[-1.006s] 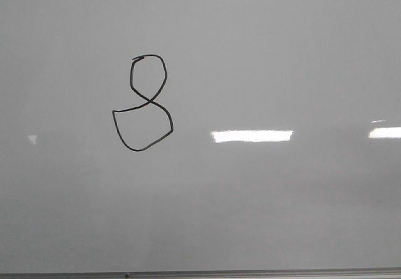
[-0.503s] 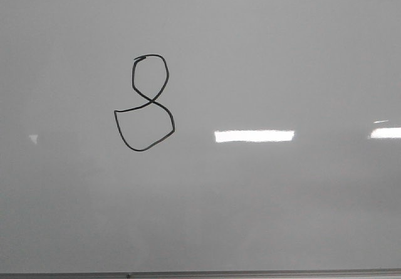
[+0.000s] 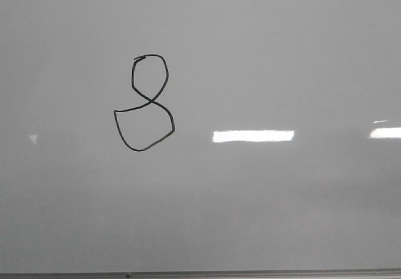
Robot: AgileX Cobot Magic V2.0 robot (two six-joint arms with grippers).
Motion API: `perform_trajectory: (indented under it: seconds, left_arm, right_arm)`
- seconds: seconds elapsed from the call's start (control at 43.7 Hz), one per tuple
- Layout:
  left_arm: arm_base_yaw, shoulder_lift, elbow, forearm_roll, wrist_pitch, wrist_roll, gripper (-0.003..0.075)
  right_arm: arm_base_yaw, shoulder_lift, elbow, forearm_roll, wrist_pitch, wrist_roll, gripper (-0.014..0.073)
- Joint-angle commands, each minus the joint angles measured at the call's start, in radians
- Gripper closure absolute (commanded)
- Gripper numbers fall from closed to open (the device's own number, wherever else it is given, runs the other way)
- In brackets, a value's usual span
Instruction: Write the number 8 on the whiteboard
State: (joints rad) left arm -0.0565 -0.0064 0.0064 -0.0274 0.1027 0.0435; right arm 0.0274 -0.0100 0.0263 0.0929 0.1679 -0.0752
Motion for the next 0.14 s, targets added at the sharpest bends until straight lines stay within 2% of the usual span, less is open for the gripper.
perform_trajectory:
  seconds: [0.0, 0.114]
  left_arm:
    - [-0.008, -0.012, 0.013, 0.000, -0.079, -0.007, 0.0741]
    - [-0.008, -0.012, 0.013, 0.000, -0.079, -0.007, 0.0741]
  right_arm:
    - [-0.007, -0.018, -0.002, -0.012, -0.073, 0.002, 0.0662]
    - [-0.007, -0.018, -0.002, -0.012, -0.073, 0.002, 0.0662]
